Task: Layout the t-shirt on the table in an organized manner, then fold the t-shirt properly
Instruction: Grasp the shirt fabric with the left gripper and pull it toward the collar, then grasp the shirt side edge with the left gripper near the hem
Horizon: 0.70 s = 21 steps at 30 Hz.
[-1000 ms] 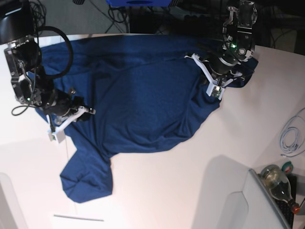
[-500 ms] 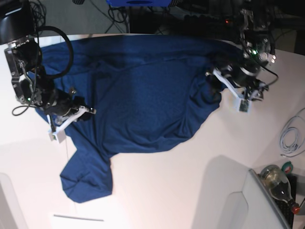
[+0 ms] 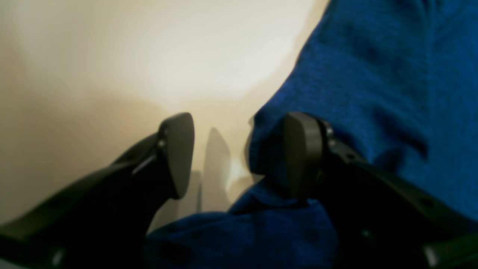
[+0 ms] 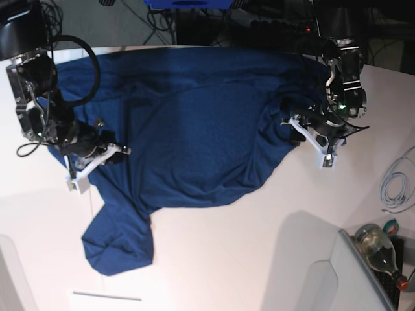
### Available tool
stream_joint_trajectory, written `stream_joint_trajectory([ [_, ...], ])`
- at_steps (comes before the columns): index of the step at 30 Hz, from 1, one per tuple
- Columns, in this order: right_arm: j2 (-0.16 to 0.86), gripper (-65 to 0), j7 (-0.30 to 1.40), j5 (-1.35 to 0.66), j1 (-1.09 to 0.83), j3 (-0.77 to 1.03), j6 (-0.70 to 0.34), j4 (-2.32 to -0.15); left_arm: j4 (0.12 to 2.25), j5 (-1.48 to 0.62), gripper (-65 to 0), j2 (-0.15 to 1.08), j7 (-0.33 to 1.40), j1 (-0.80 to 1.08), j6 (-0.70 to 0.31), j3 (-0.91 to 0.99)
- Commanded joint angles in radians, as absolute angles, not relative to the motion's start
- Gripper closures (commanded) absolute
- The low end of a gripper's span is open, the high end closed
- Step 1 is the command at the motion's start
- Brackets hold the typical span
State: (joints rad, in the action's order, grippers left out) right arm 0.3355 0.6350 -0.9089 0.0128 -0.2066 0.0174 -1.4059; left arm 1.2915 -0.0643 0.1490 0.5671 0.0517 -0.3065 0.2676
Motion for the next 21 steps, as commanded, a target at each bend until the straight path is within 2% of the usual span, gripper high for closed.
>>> stream_joint_trajectory([
  [1,0.348,-1.5,0.621,-0.917,0.028,-0.197,0.012,-1.422,1.294,-0.071,-35.2,0.156,0.55,0.036,-0.306,0.269],
  [6,0.348,-1.5,0.621,-0.917,0.028,-0.196,0.012,-1.422,1.276,-0.071,-34.7,0.154,0.549,0.031,-0.306,0.269],
  [8,0.348,-1.5,0.621,-0.917,0.028,-0.196,0.012,-1.422,1.259,-0.071,-30.8,0.154,0.549,0.03,-0.306,0.269],
  [9,0.348,-1.5,0.621,-0.917,0.028,-0.196,0.012,-1.422,1.237,-0.071,-26.0,0.156,0.549,0.025,-0.306,0.269],
  [13,0.348,-1.5,0.621,-0.917,0.03,-0.196,0.012,-1.422,1.127,-0.071,0.0,0.159,0.549,-0.028,-0.306,0.271],
  [21,0.348,-1.5,0.621,-0.917,0.028,-0.196,0.012,-1.422,1.213,-0.058,0.0,0.16,0.552,-0.082,-0.306,0.271],
])
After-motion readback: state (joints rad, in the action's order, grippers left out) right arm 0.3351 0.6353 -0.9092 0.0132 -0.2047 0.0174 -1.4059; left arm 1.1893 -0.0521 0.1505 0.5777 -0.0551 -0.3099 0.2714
